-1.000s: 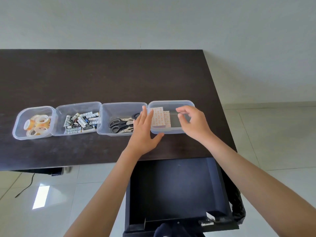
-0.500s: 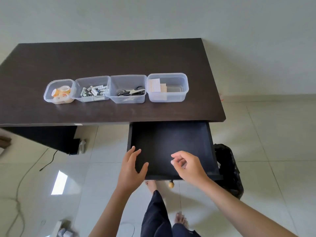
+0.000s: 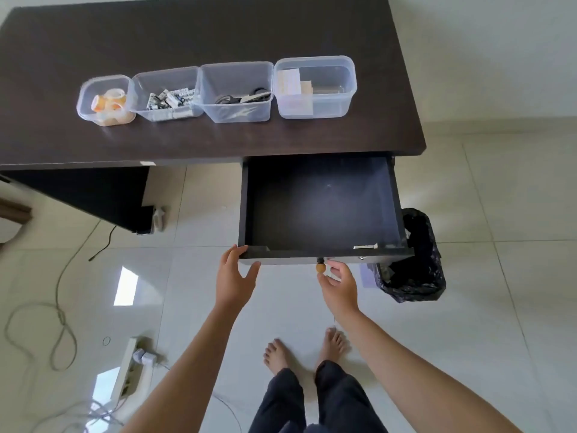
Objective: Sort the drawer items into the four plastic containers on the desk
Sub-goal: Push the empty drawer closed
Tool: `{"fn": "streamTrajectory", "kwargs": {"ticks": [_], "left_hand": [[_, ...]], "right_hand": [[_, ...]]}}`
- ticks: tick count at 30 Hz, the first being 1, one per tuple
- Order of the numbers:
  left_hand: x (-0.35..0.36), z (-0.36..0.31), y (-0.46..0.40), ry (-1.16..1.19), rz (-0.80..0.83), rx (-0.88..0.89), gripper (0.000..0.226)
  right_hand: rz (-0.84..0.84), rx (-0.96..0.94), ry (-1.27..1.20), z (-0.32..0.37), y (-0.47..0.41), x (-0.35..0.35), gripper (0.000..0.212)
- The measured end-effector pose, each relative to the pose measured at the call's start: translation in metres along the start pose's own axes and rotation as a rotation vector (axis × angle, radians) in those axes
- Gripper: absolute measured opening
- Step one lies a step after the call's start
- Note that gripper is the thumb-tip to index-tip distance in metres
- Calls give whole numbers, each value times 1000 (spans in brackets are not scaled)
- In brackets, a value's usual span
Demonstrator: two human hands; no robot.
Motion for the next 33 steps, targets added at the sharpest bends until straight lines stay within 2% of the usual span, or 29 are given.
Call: {"fn": "streamTrajectory", "kwargs": {"ticks": [5, 7, 11, 14, 16, 25, 33], "left_hand": [[-3, 2, -13, 61, -21, 34, 33], [-3, 5, -16, 77, -14, 46, 30], [-2, 7, -18, 119, -14, 58, 27], [-2, 9, -18, 140, -21, 62, 28], [-2, 9, -17, 142, -25, 67, 28], [-2, -3, -26, 173, -52, 26, 27], [-2, -46, -85, 213, -120, -3, 31]], "right_hand": [[-214, 116, -304, -3, -5, 9, 17], [-262, 137, -379, -5, 0, 12, 25], [-336, 127, -469, -3, 12, 18, 57], [-406, 70, -446, 4, 16, 22, 78], [-431, 30, -421, 6, 16, 22, 83], [-459, 10, -345, 18, 0, 19, 82], [-453, 39, -382, 53, -70, 36, 84]]}}
Point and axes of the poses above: each hand's wrist, its own y-axis away from the middle knuckle, its own x-axis out of the palm, z = x × y, the point moved 7 cm from there along -y, towards the middle knuckle, and after that the axes turned 7 degrees about -x, right-handed, at the moved point
